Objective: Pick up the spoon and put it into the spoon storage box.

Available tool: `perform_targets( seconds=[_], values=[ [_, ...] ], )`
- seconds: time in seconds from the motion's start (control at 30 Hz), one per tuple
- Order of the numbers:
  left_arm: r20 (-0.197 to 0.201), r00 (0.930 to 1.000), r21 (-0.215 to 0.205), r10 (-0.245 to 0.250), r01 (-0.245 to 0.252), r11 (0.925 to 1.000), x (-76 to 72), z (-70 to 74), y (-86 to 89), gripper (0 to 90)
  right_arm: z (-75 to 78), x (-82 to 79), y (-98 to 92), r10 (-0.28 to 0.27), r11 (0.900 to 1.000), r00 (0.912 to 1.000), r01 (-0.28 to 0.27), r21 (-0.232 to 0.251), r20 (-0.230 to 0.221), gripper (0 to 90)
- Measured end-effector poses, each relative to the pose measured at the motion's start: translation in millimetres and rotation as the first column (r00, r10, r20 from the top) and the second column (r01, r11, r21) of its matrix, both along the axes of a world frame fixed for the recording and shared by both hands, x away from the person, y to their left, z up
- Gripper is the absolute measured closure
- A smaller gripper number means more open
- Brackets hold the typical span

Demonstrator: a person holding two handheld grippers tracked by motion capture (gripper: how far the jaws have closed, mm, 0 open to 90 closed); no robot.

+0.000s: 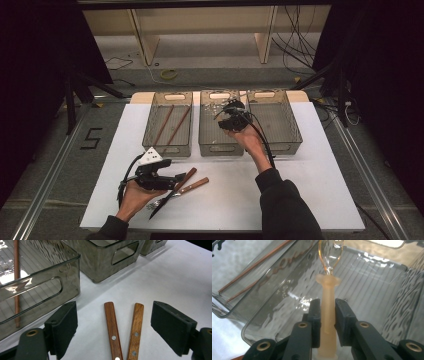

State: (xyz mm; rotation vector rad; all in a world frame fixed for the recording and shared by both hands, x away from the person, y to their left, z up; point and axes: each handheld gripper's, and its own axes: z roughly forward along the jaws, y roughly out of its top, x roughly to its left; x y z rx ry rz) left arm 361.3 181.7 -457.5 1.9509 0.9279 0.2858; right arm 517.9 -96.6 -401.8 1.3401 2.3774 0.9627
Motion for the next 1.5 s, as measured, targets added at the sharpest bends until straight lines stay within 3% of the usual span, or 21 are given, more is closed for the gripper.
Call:
perform_targets(
  seconds=[0.13, 0.27, 0.53, 0.77, 0.93, 1.17, 1.33, 1.5],
  values=[
    [-0.002, 1.0000, 0.000, -0.001, 0.001, 1.0000, 0.2, -0.2, 0.2, 20.7, -3.0, 0.7, 1.4, -0.003, 1.000, 0.9999, 0.003, 0.011, -0.013, 74.6],
    [-0.004, 1.0000, 0.002, 0.000, 0.000, 1.0000, 0.3, -0.2, 0.5, 20.7, -3.2, 1.6, -0.2, 0.004, 0.999, 0.9995, -0.003, 0.048, -0.032, 61.6],
    [-0.009, 0.9999, 0.004, -0.005, 0.005, 1.0000, 0.9, -0.4, 0.6, 20.5, 7.8, -8.5, -7.3, 0.032, 0.997, 0.9995, -0.032, 0.071, 0.004, 49.5],
    [-0.010, 0.9999, 0.004, -0.009, 0.009, 0.9999, 0.7, 0.0, 0.2, 20.4, 13.8, -28.7, -17.6, 0.064, 0.993, 0.9971, -0.068, 0.094, 0.039, 42.4],
    [-0.017, 0.9998, 0.005, -0.011, 0.011, 0.9999, 0.8, 0.1, -1.0, 20.2, 17.6, -46.0, -25.4, 0.089, 0.986, 0.9941, -0.097, 0.139, 0.062, 38.0],
    [-0.028, 0.9995, 0.012, -0.015, 0.016, 0.9998, 1.6, 0.9, -0.8, 20.0, 22.3, -75.0, -32.0, 0.152, 0.973, 0.9826, -0.167, 0.157, 0.107, 35.2],
    [-0.039, 0.9990, 0.019, -0.020, 0.021, 0.9996, 2.1, 2.9, -1.7, 20.2, 19.3, -92.4, -40.1, 0.175, 0.965, 0.9770, -0.195, 0.174, 0.121, 34.8],
    [-0.069, 0.9971, 0.034, -0.031, 0.033, 0.9988, 3.8, 3.2, -3.8, 20.7, 13.1, -105.8, -49.8, 0.172, 0.961, 0.9775, -0.194, 0.198, 0.121, 33.8]
  ],
)
